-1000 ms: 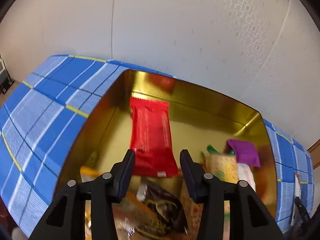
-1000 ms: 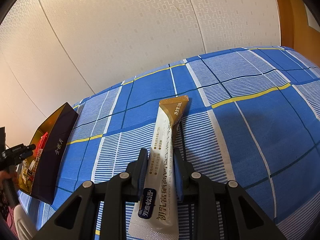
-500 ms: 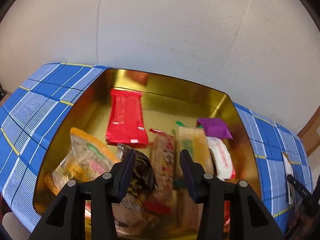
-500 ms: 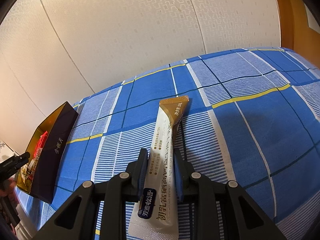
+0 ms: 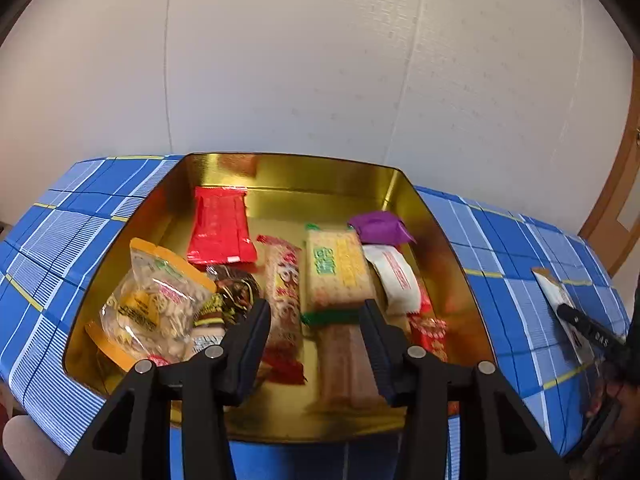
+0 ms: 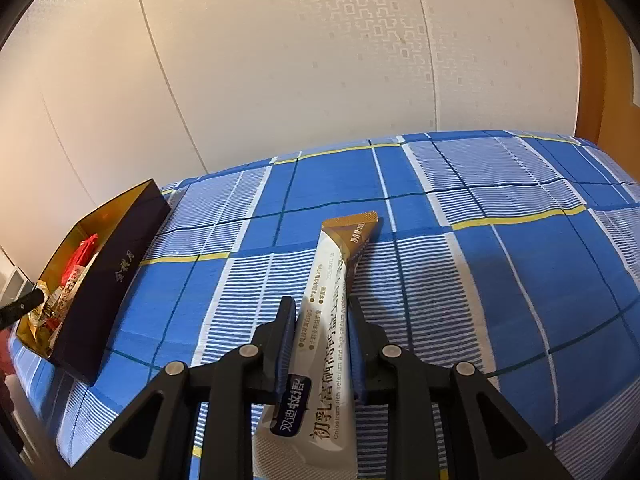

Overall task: Organize snacks
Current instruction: 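Regrip the white-gold stick pack with the right gripper and lift it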

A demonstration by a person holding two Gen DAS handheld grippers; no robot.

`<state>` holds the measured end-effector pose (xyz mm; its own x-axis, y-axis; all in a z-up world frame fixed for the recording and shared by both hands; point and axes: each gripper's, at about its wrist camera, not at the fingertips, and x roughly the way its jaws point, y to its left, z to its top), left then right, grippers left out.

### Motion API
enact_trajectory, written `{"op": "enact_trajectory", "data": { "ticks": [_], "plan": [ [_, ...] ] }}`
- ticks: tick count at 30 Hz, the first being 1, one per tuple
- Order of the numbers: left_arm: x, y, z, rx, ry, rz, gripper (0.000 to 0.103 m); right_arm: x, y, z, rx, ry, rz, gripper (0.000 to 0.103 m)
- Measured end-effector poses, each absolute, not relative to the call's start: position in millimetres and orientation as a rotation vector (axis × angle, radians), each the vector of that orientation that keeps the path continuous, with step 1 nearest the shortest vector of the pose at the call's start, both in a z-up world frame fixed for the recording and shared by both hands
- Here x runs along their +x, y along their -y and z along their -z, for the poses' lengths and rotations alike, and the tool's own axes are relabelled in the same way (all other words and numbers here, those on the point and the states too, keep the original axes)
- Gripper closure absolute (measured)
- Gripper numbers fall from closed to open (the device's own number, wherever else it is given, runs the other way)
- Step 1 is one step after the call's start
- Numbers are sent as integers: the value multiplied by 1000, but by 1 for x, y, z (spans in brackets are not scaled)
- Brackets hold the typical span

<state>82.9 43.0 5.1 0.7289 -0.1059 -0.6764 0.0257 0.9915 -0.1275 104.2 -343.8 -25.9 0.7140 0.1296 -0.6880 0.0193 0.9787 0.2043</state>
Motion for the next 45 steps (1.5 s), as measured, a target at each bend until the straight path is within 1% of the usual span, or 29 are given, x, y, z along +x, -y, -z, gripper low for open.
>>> {"op": "enact_trajectory", "data": {
  "ticks": [8, 9, 11, 15, 19, 21, 22, 23, 24, 28, 29, 30, 31, 33, 34, 35, 36, 37, 40, 42, 45],
  "plan": [
    [71, -31, -5, -87, -742, 116, 56, 99, 331, 17, 186, -759, -91, 79],
    [70, -31, -6, -83, -740, 121, 56, 98, 329, 15, 187, -757, -95, 83],
    [67, -30, -8, -80, -734, 122, 56, 96, 325, 13, 187, -754, -108, 95],
    [62, -31, -9, -86, -727, 125, 56, 98, 314, 16, 131, -797, -80, 95],
    [56, -34, -12, -85, -710, 124, 56, 105, 318, 22, 216, -844, -98, 93],
    [56, -35, -13, -80, -702, 121, 56, 110, 316, 22, 248, -863, -96, 86],
    [56, -35, -13, -76, -705, 117, 56, 113, 313, 22, 267, -871, -96, 84],
    [56, -35, -13, -76, -705, 113, 56, 115, 311, 21, 285, -875, -94, 80],
    [55, -37, -13, -80, -703, 107, 56, 117, 309, 20, 307, -879, -89, 73],
    [54, -45, -15, -98, -702, 101, 56, 120, 304, 12, 382, -867, -34, 65],
    [53, -47, -15, -104, -699, 97, 56, 121, 304, 10, 411, -862, -25, 56],
    [53, -49, -15, -110, -698, 96, 56, 124, 303, 10, 437, -870, 3, 42],
    [52, -51, -15, -119, -697, 96, 56, 128, 302, 10, 446, -880, 27, 39],
    [51, -54, -14, -129, -699, 95, 56, 136, 299, 9, 456, -885, 62, 39],
    [51, -56, -13, -134, -702, 95, 56, 142, 296, 9, 447, -890, 71, 41],
    [51, -57, -13, -136, -704, 93, 56, 148, 291, 9, 413, -902, 81, 52],
    [50, -59, -13, -138, -706, 92, 56, 154, 285, 10, 369, -921, 96, 70],
    [49, -60, -14, -140, -706, 93, 56, 158, 282, 12, 345, -934, 107, 77],
    [49, -64, -14, -144, -705, 89, 56, 161, 280, 17, 315, -937, 113, 85],
    [48, -68, -14, -157, -706, 86, 56, 158, 279, 16, 287, -914, 100, 94],
    [48, -73, -13, -169, -709, 80, 56, 154, 278, 9, 250, -886, 54, 98]
  ]
}}
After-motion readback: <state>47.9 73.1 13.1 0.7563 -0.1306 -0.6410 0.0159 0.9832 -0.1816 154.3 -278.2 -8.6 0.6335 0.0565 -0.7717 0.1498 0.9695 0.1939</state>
